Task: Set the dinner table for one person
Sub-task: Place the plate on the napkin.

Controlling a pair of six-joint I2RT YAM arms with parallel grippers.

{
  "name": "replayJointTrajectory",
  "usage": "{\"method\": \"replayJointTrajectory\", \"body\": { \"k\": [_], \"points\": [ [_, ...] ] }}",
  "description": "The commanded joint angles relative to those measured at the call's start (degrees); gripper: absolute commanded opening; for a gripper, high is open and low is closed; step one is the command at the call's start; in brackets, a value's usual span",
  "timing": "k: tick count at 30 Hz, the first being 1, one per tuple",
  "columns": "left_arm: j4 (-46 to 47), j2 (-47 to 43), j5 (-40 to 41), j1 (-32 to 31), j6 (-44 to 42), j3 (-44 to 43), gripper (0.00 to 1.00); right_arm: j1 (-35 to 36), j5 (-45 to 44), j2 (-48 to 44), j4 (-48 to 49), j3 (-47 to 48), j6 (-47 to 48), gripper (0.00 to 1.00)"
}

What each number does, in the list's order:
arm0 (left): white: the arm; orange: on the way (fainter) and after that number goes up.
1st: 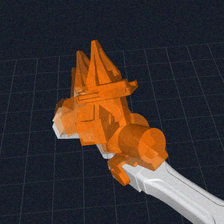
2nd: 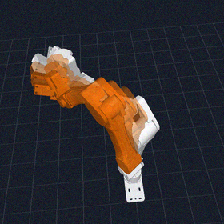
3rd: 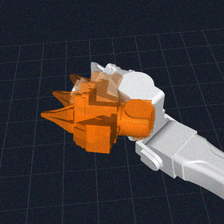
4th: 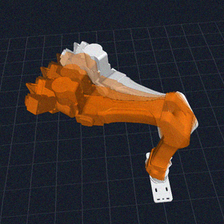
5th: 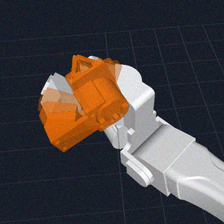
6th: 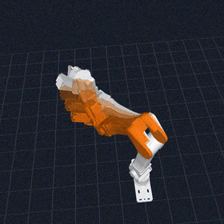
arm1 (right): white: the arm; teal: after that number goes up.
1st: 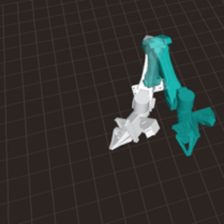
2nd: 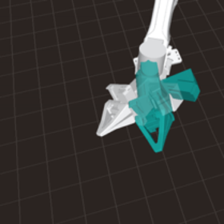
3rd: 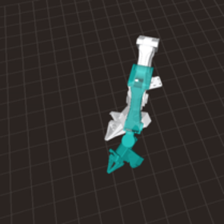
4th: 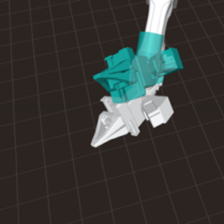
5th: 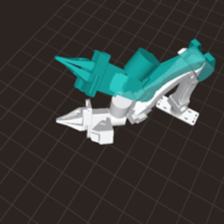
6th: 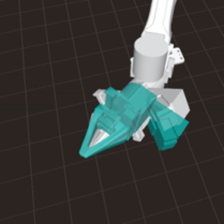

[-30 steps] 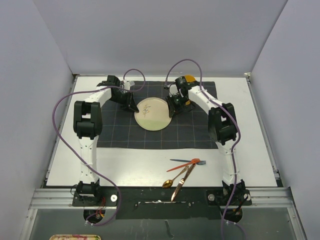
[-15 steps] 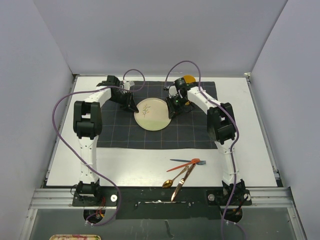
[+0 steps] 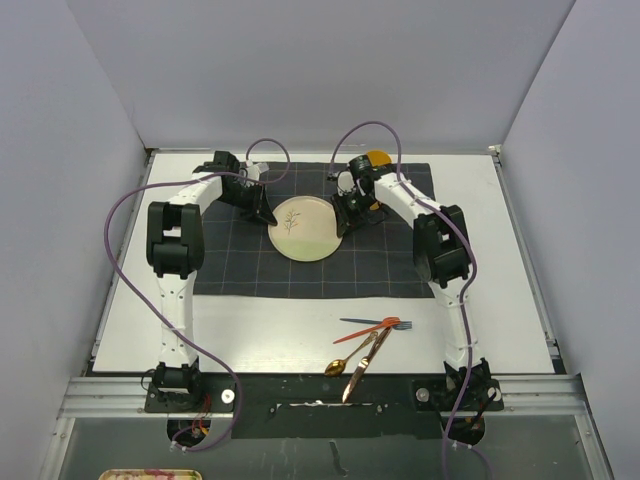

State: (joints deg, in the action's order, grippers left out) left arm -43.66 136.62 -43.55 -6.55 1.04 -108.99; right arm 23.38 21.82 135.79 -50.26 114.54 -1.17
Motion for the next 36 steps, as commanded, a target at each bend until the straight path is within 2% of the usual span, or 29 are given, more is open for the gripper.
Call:
{"method": "replayJointTrajectory", "body": {
  "k": [1, 10, 16, 36],
  "points": [
    [1.6, -2.8, 0.9, 0.0, -3.6, -0.3, 0.0, 0.6, 2.1, 1.4, 1.4, 2.4, -1.0, 0.23],
    [1.1, -2.6, 1.1, -0.2, -3.9, -0.7, 0.0, 0.4, 4.5, 2.1, 1.7, 3.6, -2.5, 0.21],
    [1.1, -2.7, 1.1, -0.4, -3.9, -0.5, 0.0, 0.4, 4.6, 2.4, 1.8, 3.7, -3.0, 0.0],
    [-2.9, -2.7, 0.7, -1.6, -4.2, -4.1, 0.0, 0.2, 4.9, -1.8, 2.7, 3.4, -4.0, 0.0]
  ]
}}
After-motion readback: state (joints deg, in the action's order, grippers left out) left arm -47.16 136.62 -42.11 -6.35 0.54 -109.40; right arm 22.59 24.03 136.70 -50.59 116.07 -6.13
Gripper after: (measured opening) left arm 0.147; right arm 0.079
